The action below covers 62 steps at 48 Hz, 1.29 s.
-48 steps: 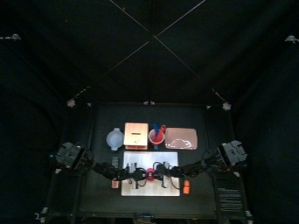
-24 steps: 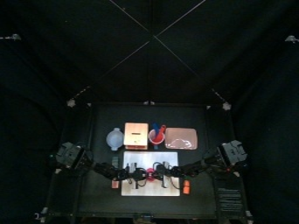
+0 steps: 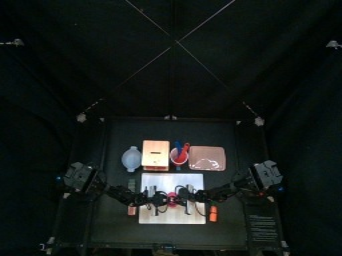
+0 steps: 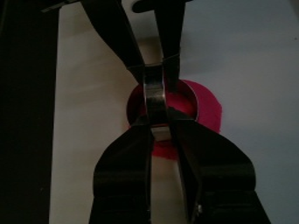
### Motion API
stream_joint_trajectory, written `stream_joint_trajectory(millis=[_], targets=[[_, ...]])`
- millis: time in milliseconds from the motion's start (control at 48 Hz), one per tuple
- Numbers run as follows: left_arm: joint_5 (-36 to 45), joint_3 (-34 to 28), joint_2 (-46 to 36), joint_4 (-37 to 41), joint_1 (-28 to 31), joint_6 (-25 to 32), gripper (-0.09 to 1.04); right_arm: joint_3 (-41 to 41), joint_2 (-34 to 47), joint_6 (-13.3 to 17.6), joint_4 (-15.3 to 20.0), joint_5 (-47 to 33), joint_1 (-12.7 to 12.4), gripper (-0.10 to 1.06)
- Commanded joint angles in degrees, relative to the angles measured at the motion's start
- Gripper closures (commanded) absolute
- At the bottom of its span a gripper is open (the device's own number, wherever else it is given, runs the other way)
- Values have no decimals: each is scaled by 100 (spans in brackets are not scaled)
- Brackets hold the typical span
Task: Get the cutter from the drawer then cut the dough then place the extra dough in the bowl
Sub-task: Cut the dough
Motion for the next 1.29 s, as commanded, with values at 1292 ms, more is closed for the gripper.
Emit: stream_joint_trajectory(millis=[1292], targets=[[-606, 308, -923, 185, 53, 18, 14, -343, -580, 88, -308, 272, -97, 8]])
